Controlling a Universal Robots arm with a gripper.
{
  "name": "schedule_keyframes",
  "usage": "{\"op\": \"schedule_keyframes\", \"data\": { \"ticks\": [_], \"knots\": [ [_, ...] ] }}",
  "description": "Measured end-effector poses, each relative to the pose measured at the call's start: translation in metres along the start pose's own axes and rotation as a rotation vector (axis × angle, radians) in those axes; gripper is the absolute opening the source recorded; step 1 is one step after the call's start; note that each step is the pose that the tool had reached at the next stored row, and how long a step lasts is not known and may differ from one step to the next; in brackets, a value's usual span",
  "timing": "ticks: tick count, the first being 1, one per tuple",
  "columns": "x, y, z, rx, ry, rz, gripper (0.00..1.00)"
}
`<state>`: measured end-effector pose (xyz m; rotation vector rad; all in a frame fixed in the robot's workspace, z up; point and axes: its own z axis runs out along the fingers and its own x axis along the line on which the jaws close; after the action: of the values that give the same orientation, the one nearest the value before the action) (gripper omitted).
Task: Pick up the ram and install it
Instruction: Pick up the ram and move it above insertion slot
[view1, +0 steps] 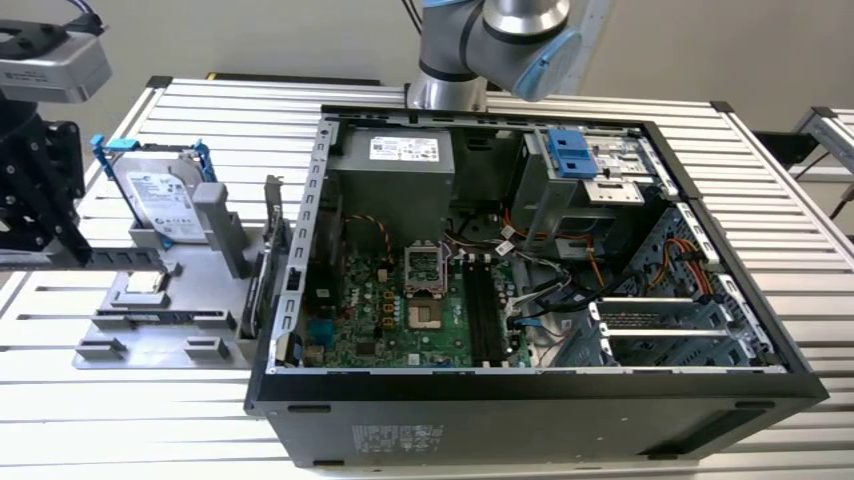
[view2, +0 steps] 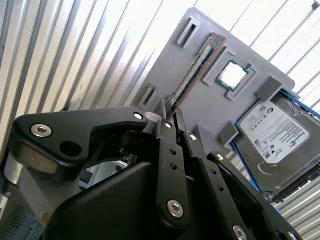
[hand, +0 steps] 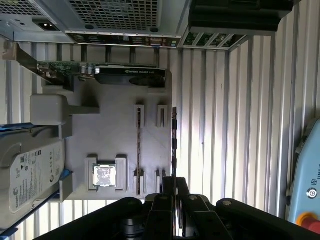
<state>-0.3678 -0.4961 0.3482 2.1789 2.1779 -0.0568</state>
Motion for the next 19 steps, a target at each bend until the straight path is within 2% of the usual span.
{"op": "schedule_keyframes", "data": {
  "ticks": [19],
  "knots": [
    [-0.0005,-0.0011,-0.0076,-0.0032,0.0,0.0,0.0]
  ]
}}
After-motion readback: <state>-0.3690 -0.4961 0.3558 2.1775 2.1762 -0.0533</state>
